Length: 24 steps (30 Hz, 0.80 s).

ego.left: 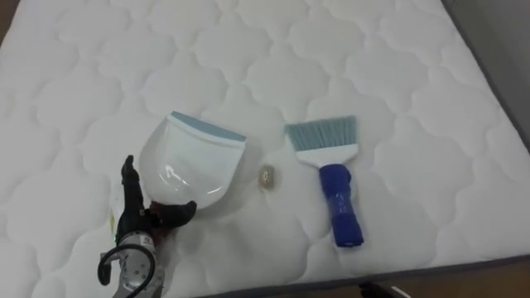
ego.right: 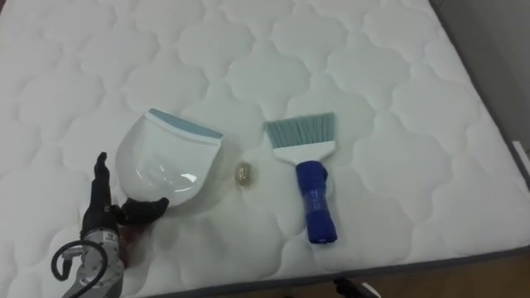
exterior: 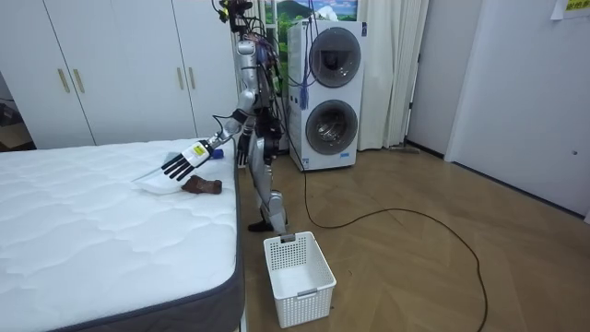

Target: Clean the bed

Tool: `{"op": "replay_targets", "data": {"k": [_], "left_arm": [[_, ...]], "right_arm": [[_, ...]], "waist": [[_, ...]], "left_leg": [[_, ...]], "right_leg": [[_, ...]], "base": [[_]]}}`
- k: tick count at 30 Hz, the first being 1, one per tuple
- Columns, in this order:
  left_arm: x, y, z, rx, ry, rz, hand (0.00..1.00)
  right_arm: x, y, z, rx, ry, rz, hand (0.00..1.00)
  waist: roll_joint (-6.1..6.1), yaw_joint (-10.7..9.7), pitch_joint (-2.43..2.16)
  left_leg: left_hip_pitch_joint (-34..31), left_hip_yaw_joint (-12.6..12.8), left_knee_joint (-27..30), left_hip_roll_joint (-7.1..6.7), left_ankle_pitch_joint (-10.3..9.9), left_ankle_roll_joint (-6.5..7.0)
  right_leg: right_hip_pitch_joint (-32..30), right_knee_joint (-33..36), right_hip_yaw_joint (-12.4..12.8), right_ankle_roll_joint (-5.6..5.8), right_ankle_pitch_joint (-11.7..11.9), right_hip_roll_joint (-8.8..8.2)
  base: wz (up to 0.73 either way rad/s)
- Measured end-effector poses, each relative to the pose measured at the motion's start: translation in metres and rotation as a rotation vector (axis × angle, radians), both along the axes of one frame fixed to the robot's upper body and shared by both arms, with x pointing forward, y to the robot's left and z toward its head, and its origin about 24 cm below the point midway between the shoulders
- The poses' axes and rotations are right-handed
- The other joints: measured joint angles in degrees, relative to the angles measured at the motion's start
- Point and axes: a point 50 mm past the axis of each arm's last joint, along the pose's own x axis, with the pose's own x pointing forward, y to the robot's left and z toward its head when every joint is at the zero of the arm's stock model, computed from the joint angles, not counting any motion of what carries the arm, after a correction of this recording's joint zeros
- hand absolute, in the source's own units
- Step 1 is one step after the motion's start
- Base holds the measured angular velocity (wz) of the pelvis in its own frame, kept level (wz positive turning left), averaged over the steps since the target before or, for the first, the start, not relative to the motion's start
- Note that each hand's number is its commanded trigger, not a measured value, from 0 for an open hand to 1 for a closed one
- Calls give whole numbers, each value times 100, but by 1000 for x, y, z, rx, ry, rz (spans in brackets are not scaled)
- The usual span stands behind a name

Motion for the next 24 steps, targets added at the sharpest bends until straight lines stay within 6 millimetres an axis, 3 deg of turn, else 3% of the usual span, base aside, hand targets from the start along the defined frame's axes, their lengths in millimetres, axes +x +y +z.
{"op": "replay_targets", "data": {"k": [18,24], "left_arm": [[-12,0,-15,6,88,-5,0],[-17,1,-19,2,118,-12,0]], "right_arm": [[-1,-1,0,8,15,-21,0],[0,-1,0,12,13,-23,0]], "waist": [[-15,24,34],[-48,29,65]], "left_leg": [[8,18,-18,0,-1,2],[-3,29,-107,0,-1,3]], "right_leg": [[27,6,-45,21,-48,-9],[1,4,-57,25,-51,-10]], "base": [[1],[0]]}}
